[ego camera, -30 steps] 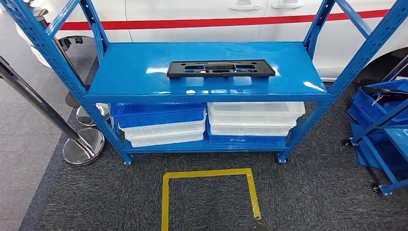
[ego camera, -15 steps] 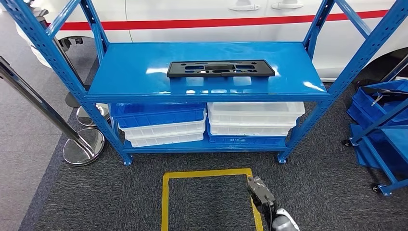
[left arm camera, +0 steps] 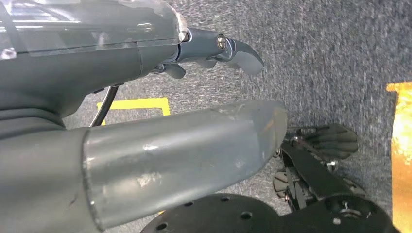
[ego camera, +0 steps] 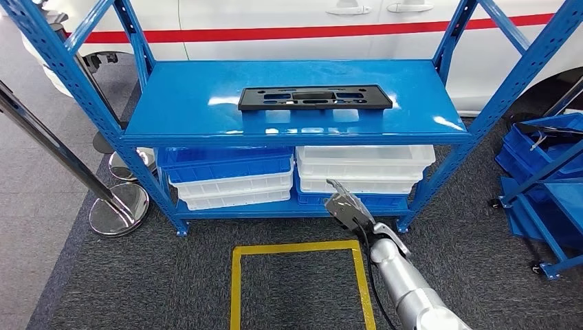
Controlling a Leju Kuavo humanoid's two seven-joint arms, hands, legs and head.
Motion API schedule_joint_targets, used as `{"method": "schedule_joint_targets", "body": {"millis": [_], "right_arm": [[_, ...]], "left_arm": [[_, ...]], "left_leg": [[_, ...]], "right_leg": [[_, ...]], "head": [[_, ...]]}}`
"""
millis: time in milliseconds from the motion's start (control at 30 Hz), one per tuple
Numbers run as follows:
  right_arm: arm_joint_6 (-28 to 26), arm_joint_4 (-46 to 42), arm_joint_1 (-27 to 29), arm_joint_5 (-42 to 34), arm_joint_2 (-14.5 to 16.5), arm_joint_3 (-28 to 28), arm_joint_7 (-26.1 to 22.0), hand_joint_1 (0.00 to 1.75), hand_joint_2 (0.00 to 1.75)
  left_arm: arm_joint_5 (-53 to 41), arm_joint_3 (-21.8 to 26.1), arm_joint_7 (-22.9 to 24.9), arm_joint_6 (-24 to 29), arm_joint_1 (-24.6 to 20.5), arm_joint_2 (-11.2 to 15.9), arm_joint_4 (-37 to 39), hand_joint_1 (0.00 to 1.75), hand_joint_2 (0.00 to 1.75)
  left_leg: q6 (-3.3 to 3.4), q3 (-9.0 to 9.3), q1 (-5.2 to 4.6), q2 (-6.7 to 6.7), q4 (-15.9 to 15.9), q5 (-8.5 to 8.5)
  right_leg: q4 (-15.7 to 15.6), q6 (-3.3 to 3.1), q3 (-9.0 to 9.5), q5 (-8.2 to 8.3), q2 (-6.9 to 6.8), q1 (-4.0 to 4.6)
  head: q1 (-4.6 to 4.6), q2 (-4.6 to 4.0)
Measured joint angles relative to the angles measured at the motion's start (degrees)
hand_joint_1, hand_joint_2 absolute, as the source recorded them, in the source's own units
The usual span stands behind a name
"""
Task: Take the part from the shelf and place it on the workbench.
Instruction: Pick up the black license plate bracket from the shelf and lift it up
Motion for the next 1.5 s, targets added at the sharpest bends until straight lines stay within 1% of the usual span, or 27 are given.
{"method": "schedule_joint_targets", "body": {"millis": [67,200,333,600,767,933,1067,1200,1367,1500], "right_arm": [[0.0,-0.3,-0.4,0.1,0.2,0.4,0.1,0.0,0.0],[-0.2,-4.8,-5.7,2.2,2.5,7.5,2.4,0.0,0.0],[-0.7,-10.3,-8.0,4.6,3.0,11.8,4.4,0.0,0.0],[-1.4,-23.1,-12.2,10.0,1.7,19.8,7.9,0.0,0.0],[-1.8,-29.4,-14.4,13.2,0.7,23.9,9.9,0.0,0.0],[-1.9,-32.2,-15.3,15.0,-0.3,26.1,10.6,0.0,0.0],[-1.4,-32.4,-16.5,16.8,-2.0,27.3,9.7,0.0,0.0],[-2.1,-32.2,-17.6,18.7,-3.2,28.6,9.1,0.0,0.0],[-2.6,-32.6,-17.7,18.7,-4.8,28.9,9.2,0.0,0.0],[-3.0,-32.7,-17.4,18.1,-6.4,28.8,9.1,0.0,0.0]], "left_arm": [[0.0,0.1,0.1,0.0,0.0,0.0,0.0,0.0,0.0],[0.1,1.6,1.8,0.6,-0.3,0.0,0.0,0.0,0.0],[-0.3,2.2,3.0,1.0,-0.3,0.0,0.0,0.0,0.0],[-2.2,3.4,5.6,1.7,-0.5,-0.1,0.0,0.0,0.0],[-3.4,3.8,7.0,2.2,-0.7,-0.3,0.0,0.0,0.0],[-3.8,4.3,7.5,2.3,-0.9,-0.6,0.0,0.0,0.0],[-3.9,4.7,7.7,2.3,-1.0,-1.0,0.0,0.0,0.0],[-4.0,5.1,8.3,2.2,-1.1,-1.1,0.0,0.0,0.0],[-4.6,5.4,8.5,1.8,-1.1,-1.2,0.0,0.0,0.0],[-5.3,5.5,7.5,0.9,-1.1,-1.5,0.0,0.0,0.0]], "left_leg": [[0.0,0.0,0.0,0.0,0.0,0.0],[-0.01,0.0,0.0,-0.03,0.0,0.08],[-0.03,-0.03,0.0,-0.02,0.0,0.1],[-0.03,-0.12,-0.02,0.0,0.1,0.1],[-0.03,-0.17,-0.02,0.0,0.1,0.1],[-0.03,-0.2,-0.02,-0.01,0.1,0.1],[-0.03,-0.24,-0.02,-0.02,0.1,0.1],[-0.03,-0.25,-0.02,-0.01,0.1,0.1],[-0.03,-0.25,-0.02,-0.02,0.1,0.1],[0.02,-0.3,-0.11,-0.02,0.2,0.07]], "right_leg": [[0.0,0.0,0.0,0.0,0.0,0.0],[0.0,0.0,-0.04,0.0,-0.05,0.01],[0.0,0.0,-0.07,0.0,-0.03,0.01],[0.0,0.0,-0.14,0.0,0.01,0.0],[0.0,0.0,-0.2,0.01,0.01,0.0],[0.0,0.01,-0.22,0.01,0.0,0.0],[0.0,0.02,-0.23,0.03,-0.01,-0.01],[0.0,0.02,-0.26,0.05,-0.01,-0.01],[0.0,0.02,-0.27,0.05,-0.01,-0.01],[0.0,0.12,-0.28,0.13,-0.01,-0.07]], "head": [[0.0,0.0],[0.0,0.0],[0.0,0.0],[0.0,0.0],[0.0,0.0],[0.0,0.0],[0.0,0.0],[0.0,0.0],[0.0,0.0],[0.0,0.0]]}}
